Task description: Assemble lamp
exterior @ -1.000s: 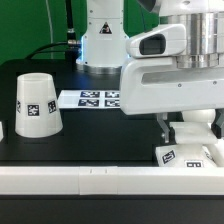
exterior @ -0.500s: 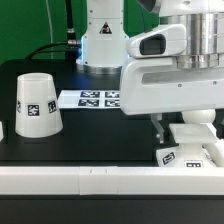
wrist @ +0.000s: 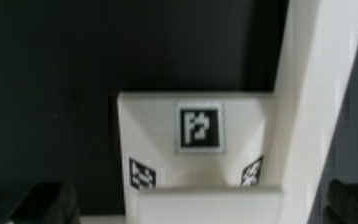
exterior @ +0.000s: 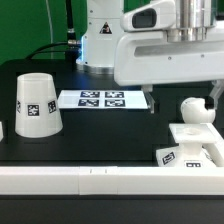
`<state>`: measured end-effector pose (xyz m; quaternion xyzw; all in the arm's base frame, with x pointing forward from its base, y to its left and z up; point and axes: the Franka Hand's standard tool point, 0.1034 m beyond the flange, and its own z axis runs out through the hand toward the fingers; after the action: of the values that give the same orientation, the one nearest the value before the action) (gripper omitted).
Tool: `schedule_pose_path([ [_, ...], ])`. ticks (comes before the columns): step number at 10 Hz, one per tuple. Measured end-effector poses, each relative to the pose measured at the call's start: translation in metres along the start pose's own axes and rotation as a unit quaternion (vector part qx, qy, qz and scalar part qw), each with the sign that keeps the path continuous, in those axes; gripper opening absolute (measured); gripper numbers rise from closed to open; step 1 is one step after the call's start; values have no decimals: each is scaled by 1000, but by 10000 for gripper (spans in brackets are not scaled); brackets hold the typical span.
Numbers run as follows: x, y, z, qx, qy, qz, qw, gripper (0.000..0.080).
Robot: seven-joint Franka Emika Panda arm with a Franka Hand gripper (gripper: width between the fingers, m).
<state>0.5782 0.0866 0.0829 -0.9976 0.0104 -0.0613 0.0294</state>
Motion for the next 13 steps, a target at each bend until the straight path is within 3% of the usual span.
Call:
schedule_pose_path([
  [1, -10, -10, -3, 2, -4, 18, 1000, 699],
  [3, -14, -45, -5, 8, -4, 30, 1000, 699],
  [8, -12, -38, 0, 7, -6, 2, 1000, 699],
  [10, -23, -36, 4, 3, -67, -14, 998, 699],
  [11, -22, -42, 10, 7, -82, -17, 996, 699],
  [13, -36, -50, 18, 4, -144, -26, 989, 699],
])
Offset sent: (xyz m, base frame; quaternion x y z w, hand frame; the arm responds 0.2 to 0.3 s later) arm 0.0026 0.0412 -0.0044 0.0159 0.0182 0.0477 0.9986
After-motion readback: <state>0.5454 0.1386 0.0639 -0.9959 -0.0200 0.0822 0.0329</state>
